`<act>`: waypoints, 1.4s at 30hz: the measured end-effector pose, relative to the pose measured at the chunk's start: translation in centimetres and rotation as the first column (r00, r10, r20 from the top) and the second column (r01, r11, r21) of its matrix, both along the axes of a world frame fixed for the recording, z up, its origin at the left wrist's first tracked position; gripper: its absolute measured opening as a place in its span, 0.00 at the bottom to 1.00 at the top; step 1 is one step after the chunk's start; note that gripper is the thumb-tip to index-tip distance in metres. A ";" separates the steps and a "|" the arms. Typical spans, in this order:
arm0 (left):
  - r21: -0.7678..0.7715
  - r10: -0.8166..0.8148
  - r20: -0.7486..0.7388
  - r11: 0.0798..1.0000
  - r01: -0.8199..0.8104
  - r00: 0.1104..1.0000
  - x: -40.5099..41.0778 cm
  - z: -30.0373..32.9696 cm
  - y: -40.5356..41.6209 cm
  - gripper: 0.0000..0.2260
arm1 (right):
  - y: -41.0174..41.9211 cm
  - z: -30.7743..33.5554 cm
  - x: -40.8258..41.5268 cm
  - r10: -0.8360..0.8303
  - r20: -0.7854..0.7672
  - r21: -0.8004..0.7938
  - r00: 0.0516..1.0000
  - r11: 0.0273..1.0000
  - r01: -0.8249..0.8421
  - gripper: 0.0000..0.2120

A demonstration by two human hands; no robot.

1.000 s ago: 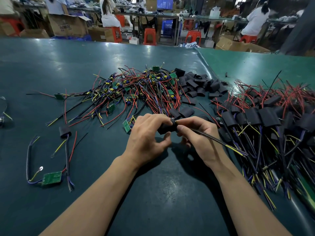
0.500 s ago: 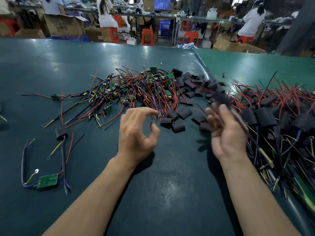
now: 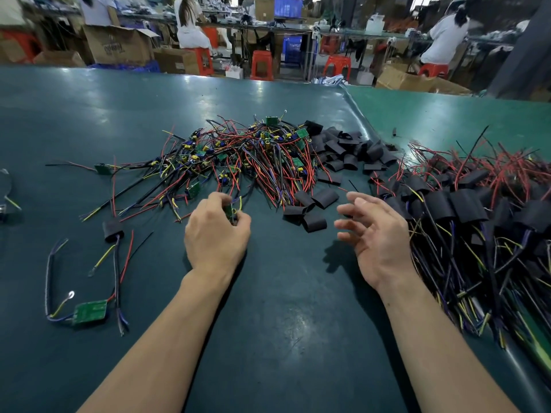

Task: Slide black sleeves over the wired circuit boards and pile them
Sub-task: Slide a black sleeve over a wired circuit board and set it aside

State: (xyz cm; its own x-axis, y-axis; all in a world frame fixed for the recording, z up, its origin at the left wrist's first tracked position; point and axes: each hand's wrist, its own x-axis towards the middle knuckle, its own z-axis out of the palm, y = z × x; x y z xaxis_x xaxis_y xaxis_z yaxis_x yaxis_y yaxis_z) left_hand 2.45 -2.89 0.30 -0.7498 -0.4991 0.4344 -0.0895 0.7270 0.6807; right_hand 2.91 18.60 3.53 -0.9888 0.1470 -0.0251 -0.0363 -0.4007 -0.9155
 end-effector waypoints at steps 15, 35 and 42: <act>0.345 -0.620 -0.454 0.539 0.768 0.640 1.4 0.7 2.1 0.11 | -2.4 -1.7 0.3 0.305 -0.066 0.312 0.950 0.911 -0.271 0.21; -0.382 -0.582 0.261 0.671 0.636 0.770 -0.1 -0.5 2.9 0.19 | 1.7 0.3 0.0 0.237 -0.133 -0.408 0.962 0.872 -0.271 0.03; -0.353 -0.628 0.233 0.657 0.666 0.743 -0.3 -0.9 2.9 0.08 | 1.2 0.4 0.4 0.283 -0.117 -0.306 0.952 0.902 -0.306 0.04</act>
